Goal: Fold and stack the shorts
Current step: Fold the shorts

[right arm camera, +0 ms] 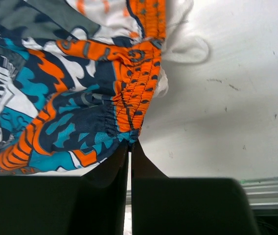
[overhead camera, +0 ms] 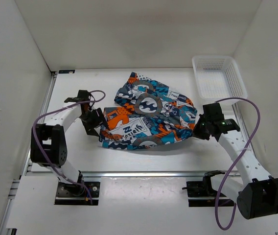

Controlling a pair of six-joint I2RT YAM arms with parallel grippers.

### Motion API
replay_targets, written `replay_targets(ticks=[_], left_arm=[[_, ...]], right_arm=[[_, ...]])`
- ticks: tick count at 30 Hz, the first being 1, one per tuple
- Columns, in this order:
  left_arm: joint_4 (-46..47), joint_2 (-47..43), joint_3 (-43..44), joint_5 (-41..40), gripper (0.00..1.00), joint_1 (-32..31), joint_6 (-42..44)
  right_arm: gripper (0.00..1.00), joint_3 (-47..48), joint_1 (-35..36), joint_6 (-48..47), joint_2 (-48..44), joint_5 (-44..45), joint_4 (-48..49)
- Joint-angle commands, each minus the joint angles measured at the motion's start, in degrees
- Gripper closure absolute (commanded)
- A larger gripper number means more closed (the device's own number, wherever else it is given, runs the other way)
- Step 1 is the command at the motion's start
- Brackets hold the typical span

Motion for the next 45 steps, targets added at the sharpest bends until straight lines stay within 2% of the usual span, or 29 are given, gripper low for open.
replay_targets(ticks=[1, 3, 7, 9, 11, 12, 15, 19, 23, 27, 28, 31, 32, 33, 35, 40, 43, 45], left_arm=[[-1.9, -7.1, 1.5, 0.0, 0.24, -0.3, 1.4], [-3.2, -11.5, -0.8, -1.9, 0.24, -0.3, 1.4], [-5.3, -19.2, -4.3, -3.2, 0.37, -0.8, -1.9], [-5.3, -22.2, -6.1, -3.2, 0.37, -1.4, -3.7], [-5.3, -22.7, -7.3, -3.2, 0.26, -2.0, -4.5], [-5.3, -22.7, -8.2, -5.1, 0.09, -2.5, -5.2], [-3.3, -20.1, -9.0, -7.2, 0.0, -3.0, -5.2], [-0.7, -15.7, -9.0, -9.7, 0.0, -3.0, -5.8], [1.5, -11.9, -9.0, -7.8, 0.13, -3.0, -5.8], [2.7, -10.7, -10.0, -7.0, 0.31, -3.0, -5.8], [2.7, -10.2, -10.0, -7.0, 0.42, -3.0, -5.8], [3.3, -10.1, -10.5, -6.2, 0.54, -3.0, -5.2], [3.3, -10.1, -11.1, -6.2, 0.7, -3.0, -5.2], [3.3, -10.1, -11.1, -6.2, 0.79, -3.0, -5.2], [3.3, -10.1, -11.1, -6.7, 0.88, -3.0, -5.2], [3.3, -10.8, -9.6, -7.2, 0.9, -3.0, -4.6], [1.6, -11.6, -5.2, -7.9, 0.9, -2.4, -4.0], [0.4, -10.3, 1.4, -8.6, 0.9, -0.7, -3.1]], right_arm=[[1.0, 3.0, -0.3, -0.2, -0.2, 1.3, 2.5], [1.0, 3.0, -0.3, -0.2, -0.2, 1.3, 2.5], [1.0, 2.5, -0.3, -0.2, -0.2, 0.8, 3.1], [1.0, 2.5, -0.3, -0.2, 0.3, 0.8, 3.6], [1.0, 2.5, -0.3, -0.2, 0.3, 0.8, 3.6], [1.0, 2.5, -0.3, -0.2, 0.3, 0.8, 3.6], [1.0, 2.5, -0.3, -0.2, 0.8, 0.8, 3.6], [1.0, 2.5, -0.3, -0.2, 0.8, 0.8, 3.6], [1.0, 2.5, -0.3, -0.2, 0.8, 0.8, 3.6], [1.0, 1.9, -0.3, -0.2, 0.8, 1.3, 3.1], [1.0, 1.9, -0.3, 0.3, 0.8, 1.3, 3.1], [1.0, 1.9, -0.3, 0.3, 0.8, 1.3, 3.1], [1.0, 1.9, -0.3, 0.3, 0.8, 1.3, 3.1], [1.0, 1.9, -0.3, 0.3, 0.8, 1.3, 3.1], [1.0, 1.9, -0.3, 0.3, 0.8, 1.3, 3.1], [1.0, 1.9, -0.3, -0.2, 0.8, 1.3, 3.1], [1.0, 3.9, -0.3, -0.8, 1.7, 2.0, 3.1], [1.0, 6.5, -0.3, -1.3, 4.7, 2.0, 3.7]])
